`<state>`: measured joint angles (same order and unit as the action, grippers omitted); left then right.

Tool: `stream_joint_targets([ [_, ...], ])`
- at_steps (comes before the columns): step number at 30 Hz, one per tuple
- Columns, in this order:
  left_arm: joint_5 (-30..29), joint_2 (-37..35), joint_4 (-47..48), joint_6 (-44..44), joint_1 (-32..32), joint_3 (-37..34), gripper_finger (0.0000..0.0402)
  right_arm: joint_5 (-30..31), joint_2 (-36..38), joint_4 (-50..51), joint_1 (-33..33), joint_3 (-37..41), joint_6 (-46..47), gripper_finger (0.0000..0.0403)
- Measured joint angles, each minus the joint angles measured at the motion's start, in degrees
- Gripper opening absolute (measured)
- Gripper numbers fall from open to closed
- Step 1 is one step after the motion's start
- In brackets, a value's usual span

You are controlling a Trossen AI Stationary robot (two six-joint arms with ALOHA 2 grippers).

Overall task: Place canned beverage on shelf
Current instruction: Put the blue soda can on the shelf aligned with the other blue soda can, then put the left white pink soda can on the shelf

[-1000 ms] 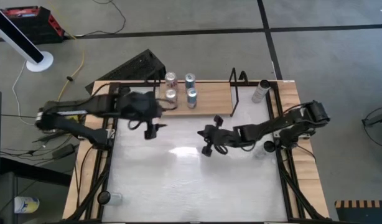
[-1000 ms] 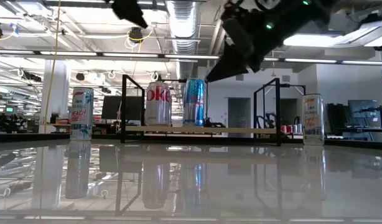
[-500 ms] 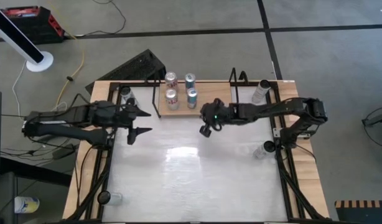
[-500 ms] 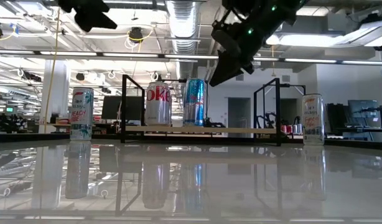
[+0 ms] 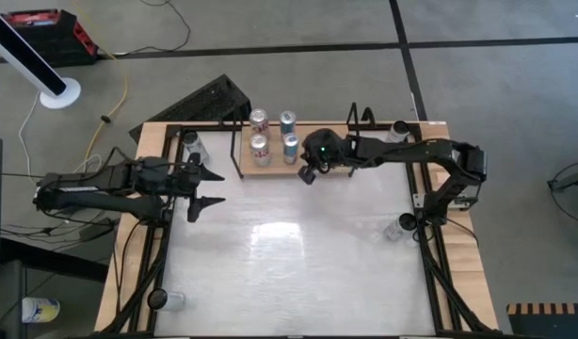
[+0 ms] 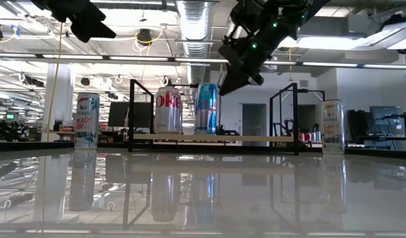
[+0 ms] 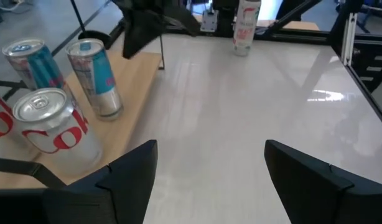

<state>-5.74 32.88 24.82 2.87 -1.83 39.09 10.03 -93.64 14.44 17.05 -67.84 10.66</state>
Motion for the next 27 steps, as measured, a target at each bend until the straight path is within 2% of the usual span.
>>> stream_joint_targets([
  [10, 0.0, 0.0, 0.2, 0.0, 0.0, 0.0, 0.0281, -0.2, -8.5, -1.0, 0.8, -5.4, -1.4, 0.0023],
  [17, 0.9, 0.0, 0.3, 0.0, 0.0, 0.0, 0.0281, -0.2, -12.5, 2.7, 0.8, -8.9, -2.3, 0.0023],
  [23, -0.1, 0.0, 0.8, 0.0, 0.0, 0.0, 0.0281, -1.1, -10.1, 11.5, -0.5, -8.9, -3.2, 0.0024],
  [27, -5.4, 0.0, 1.7, 1.2, -0.4, 0.0, 0.0281, -1.1, -4.7, 15.6, -3.3, -8.7, -3.8, 0.0026],
])
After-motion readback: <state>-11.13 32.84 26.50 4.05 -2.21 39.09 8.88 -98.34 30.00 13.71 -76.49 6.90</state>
